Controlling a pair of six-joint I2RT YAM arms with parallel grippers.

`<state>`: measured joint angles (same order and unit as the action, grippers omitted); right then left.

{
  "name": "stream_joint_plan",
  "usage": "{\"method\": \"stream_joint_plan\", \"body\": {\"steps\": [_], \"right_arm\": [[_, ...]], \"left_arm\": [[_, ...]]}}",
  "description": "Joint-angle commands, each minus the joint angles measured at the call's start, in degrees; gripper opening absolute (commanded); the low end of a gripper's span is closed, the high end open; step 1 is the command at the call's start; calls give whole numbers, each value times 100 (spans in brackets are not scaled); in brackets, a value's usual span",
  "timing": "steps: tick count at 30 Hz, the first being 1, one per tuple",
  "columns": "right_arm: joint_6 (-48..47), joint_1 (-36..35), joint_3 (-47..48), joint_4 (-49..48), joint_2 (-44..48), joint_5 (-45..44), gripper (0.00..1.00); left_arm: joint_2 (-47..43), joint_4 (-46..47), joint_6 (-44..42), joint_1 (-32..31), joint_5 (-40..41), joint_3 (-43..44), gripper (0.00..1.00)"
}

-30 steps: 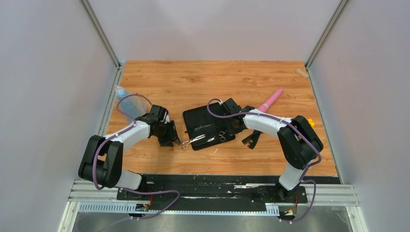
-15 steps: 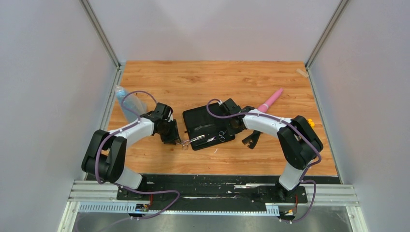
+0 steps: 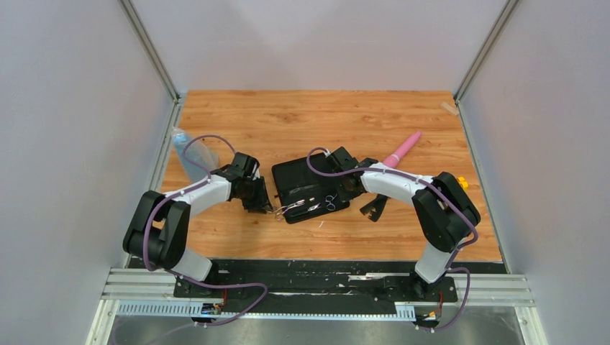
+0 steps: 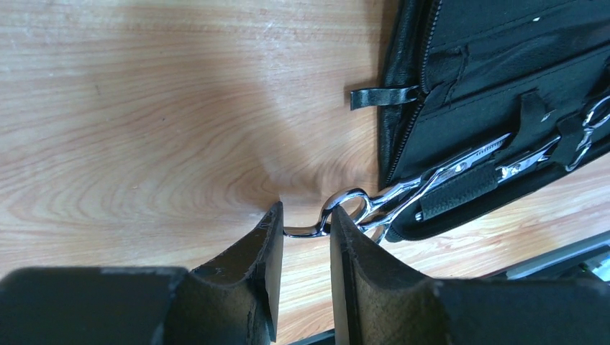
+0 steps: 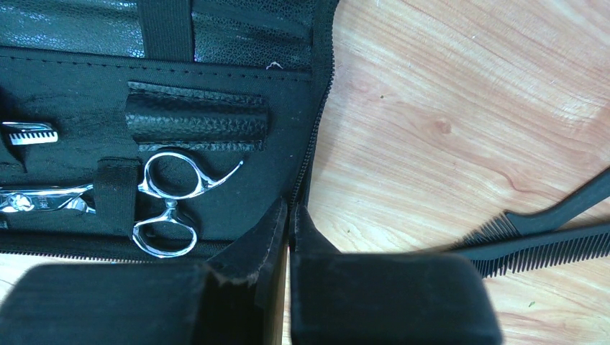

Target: Sort the hair-cutting tools

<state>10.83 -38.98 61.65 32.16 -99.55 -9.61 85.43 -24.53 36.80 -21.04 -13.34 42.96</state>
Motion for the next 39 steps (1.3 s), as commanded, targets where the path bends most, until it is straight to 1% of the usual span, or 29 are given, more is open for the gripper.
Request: {"method": "stream_joint_plan", "body": {"steps": [1, 4, 8, 17, 28, 36, 39], "right_arm": [[33, -142, 50, -139, 16, 152, 1], [33, -158, 41, -139, 32, 159, 1], [25, -186, 49, -153, 29, 167, 2], [24, -293, 62, -166, 23, 179, 2], [-63, -471, 99, -263, 18, 213, 1], [-63, -607, 234, -270, -39, 254, 2], [-55, -649, 283, -273, -65, 282, 2]], "left_arm": [[107, 421, 282, -68, -90, 9, 6], [134, 450, 308, -111, -66, 147, 2], [271, 373, 224, -177, -27, 392, 0], [432, 564, 446, -434, -9, 497, 0], [851, 302, 157, -737, 153, 1029, 0], [917, 360, 267, -989, 185, 1158, 0], [947, 337, 285, -1116, 294, 1256, 2]]}}
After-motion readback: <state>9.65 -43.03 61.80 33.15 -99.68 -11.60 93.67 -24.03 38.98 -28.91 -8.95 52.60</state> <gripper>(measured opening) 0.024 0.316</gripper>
